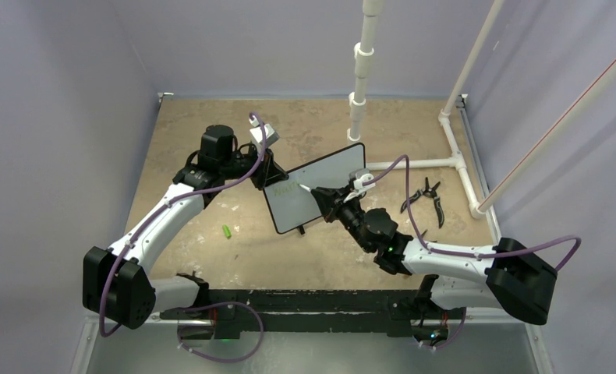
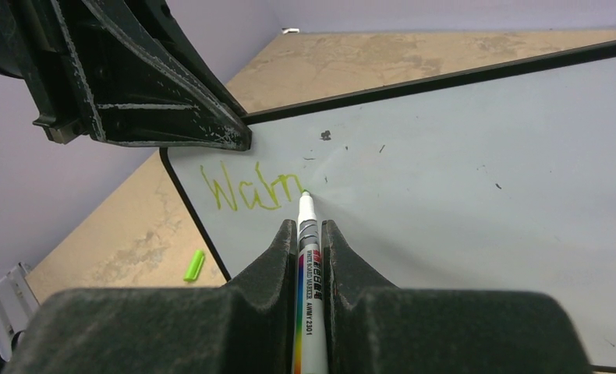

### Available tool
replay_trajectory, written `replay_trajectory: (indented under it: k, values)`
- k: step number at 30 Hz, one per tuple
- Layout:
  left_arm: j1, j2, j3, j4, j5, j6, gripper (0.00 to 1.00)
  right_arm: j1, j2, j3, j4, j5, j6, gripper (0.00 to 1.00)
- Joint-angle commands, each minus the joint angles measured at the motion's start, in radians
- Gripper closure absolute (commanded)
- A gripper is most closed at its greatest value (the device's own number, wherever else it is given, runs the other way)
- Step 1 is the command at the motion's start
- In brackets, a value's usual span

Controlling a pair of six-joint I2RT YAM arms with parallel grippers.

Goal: Write a sentence on the whiteboard

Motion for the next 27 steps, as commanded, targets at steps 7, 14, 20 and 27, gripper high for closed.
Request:
replay_trajectory:
  k: [7,14,20,27]
  values:
    - [-0.002,-0.029,-0.009,0.042,0.002,0.013,1.0,-0.006,-0.011,0.032,0.06,0.047,-0.014,1.0]
    - [-0.002,-0.029,-0.009,0.042,0.002,0.013,1.0,-0.006,-0.013,0.025,0.032,0.1,0.005,1.0]
    - [-0.002,-0.03,-0.009,0.042,0.001,0.013,1.0,-0.006,-0.017,0.021,0.019,0.106,0.011,1.0]
    - [-0.001,-0.031,-0.009,0.04,0.0,0.013,1.0,-0.006,0.0,0.012,-0.013,0.112,0.031,1.0]
